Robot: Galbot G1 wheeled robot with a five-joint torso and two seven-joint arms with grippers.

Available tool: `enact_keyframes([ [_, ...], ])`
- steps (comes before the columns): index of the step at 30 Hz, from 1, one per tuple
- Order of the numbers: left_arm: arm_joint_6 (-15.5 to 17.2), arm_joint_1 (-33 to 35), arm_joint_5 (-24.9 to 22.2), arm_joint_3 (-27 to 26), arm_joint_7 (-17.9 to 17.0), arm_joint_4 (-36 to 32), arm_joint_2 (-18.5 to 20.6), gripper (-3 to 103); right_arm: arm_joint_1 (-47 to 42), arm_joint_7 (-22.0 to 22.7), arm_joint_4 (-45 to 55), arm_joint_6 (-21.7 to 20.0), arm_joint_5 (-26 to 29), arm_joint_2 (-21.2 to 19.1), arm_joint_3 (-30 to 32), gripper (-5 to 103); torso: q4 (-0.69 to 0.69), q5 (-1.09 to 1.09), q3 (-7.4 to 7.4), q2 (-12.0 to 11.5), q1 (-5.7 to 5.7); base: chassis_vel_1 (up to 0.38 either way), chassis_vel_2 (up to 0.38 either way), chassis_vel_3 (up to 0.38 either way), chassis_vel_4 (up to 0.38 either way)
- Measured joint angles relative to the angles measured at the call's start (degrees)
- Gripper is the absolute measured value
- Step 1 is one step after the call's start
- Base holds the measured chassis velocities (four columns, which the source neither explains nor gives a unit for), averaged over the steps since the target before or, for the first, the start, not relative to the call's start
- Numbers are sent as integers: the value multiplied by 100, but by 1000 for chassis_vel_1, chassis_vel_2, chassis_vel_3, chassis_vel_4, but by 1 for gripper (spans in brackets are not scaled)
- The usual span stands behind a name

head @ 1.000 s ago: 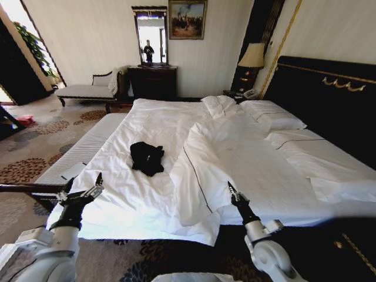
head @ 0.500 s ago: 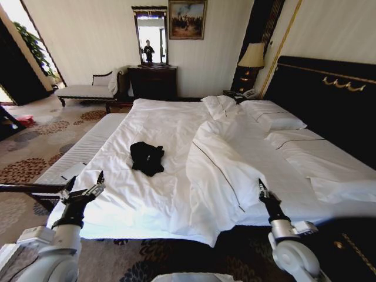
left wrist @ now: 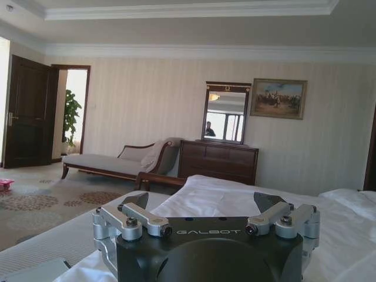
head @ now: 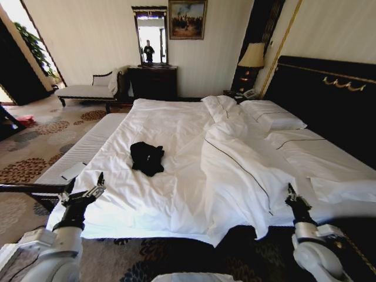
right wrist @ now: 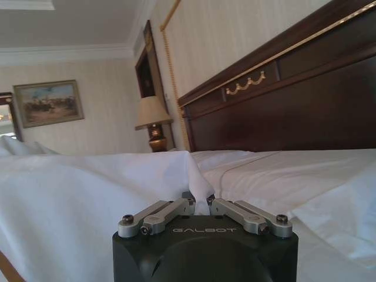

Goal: Fold the clothes on the bed.

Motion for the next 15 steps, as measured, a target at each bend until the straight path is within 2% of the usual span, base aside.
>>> enact_keyframes([
  [3, 0, 9, 11, -26, -1, -2, -26, 100, 27, 415, -161, 0, -1, -3, 182, 0, 0, 0, 0, 0, 0, 0, 0, 0, 0],
  [5, 0, 9, 15, -27, -2, -2, -30, 100, 25, 481, -181, -1, -10, -3, 217, 0, 0, 0, 0, 0, 0, 0, 0, 0, 0],
  [8, 0, -43, 27, -10, -4, -3, -35, 100, -75, 821, -239, -27, -129, 33, 439, 0, 0, -1, 0, 0, 0, 0, 0, 0, 0],
  [15, 0, -280, -24, 26, -5, 116, 45, 100, -436, 1112, -352, -43, -450, 189, 794, 0, -1, -1, 0, 0, 0, 0, 0, 0, 0],
])
